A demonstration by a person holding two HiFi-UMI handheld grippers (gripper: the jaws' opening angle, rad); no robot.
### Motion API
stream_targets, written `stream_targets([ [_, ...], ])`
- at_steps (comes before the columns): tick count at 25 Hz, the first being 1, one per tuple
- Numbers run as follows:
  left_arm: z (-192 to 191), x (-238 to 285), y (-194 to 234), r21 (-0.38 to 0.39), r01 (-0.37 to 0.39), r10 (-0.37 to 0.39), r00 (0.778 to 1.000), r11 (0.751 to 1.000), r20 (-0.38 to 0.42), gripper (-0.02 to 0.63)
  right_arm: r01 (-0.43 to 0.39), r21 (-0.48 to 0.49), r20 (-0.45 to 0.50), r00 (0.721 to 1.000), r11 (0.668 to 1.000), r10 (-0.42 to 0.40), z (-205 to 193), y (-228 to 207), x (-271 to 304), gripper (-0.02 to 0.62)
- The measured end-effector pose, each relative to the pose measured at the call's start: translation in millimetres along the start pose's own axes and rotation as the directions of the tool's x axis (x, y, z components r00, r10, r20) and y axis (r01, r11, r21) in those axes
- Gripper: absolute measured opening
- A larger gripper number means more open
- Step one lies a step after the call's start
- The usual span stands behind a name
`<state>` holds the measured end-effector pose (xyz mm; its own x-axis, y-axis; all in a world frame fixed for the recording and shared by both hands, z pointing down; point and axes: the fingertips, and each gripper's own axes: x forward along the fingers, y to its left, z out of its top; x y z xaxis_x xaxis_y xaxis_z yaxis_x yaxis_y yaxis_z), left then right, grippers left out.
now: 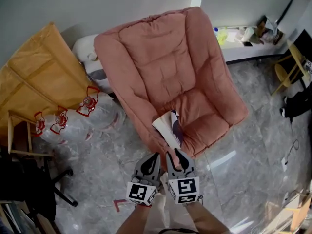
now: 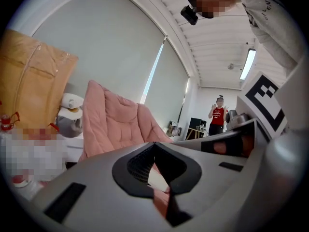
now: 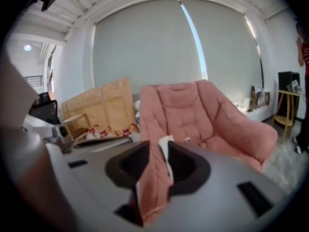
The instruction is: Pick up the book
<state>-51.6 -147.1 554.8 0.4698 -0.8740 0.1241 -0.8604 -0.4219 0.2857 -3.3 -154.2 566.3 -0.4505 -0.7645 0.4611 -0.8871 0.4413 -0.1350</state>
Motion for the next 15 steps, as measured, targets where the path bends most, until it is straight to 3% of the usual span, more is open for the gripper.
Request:
stream_targets([
  [15, -33, 39, 33, 0.022, -0.037, 0.037, 0.999, 0.999, -0.022, 0.015, 0.046, 0.024, -0.15, 0.988, 0.999, -0.042, -43, -45, 70, 0.28],
])
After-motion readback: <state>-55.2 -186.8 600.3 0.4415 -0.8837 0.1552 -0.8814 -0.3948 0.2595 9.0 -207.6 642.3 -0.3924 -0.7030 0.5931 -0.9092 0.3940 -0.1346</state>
